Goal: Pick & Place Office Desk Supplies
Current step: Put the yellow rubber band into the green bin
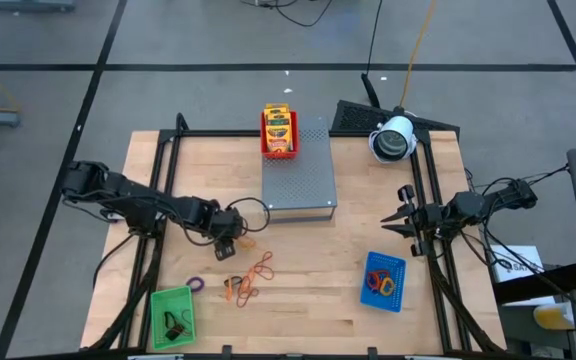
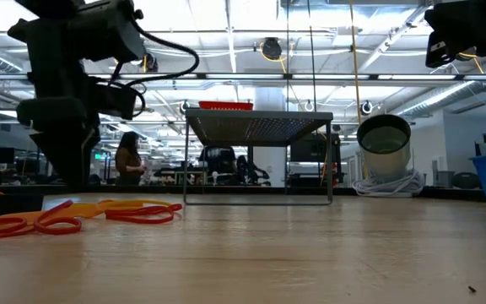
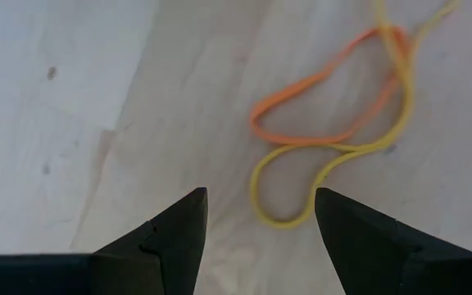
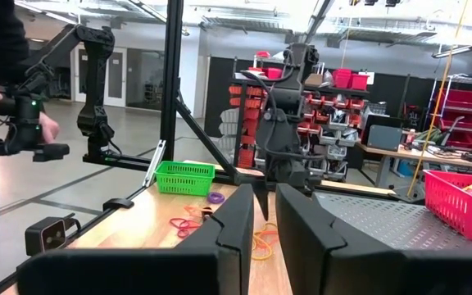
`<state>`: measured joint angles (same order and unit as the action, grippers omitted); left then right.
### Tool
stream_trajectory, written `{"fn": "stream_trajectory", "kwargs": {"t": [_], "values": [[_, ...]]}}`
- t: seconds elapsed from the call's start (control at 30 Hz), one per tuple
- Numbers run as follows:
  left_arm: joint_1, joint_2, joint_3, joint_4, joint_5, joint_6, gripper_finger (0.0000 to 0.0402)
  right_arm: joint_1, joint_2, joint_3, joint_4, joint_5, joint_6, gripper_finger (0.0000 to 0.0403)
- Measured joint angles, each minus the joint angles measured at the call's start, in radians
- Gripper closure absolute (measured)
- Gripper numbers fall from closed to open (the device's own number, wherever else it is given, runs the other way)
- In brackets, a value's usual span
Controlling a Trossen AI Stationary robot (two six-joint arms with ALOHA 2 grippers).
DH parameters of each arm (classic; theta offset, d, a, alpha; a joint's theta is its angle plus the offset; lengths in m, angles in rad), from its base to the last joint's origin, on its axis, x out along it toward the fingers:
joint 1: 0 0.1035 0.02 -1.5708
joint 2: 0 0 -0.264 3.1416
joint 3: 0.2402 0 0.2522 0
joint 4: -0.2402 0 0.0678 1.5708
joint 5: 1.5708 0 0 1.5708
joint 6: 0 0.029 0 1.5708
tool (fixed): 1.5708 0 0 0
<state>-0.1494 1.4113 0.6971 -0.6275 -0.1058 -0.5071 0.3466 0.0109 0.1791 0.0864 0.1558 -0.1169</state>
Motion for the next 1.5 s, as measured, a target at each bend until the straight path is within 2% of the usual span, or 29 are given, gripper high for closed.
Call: {"fn": "stream_trajectory", "kwargs": {"t": [0.5,1.5], "values": [[-0.089,0.022,0.0,0.031,-0.005,-0.029,0.0165,0.0,0.0,0.0,0.0,0.0,0.0,0.0358],[-0.057,0.053,-0.04,0.078,0.011,-0.021,0.0165,0.0,0.0,0.0,0.0,0.0,0.0,0.0358]]}}
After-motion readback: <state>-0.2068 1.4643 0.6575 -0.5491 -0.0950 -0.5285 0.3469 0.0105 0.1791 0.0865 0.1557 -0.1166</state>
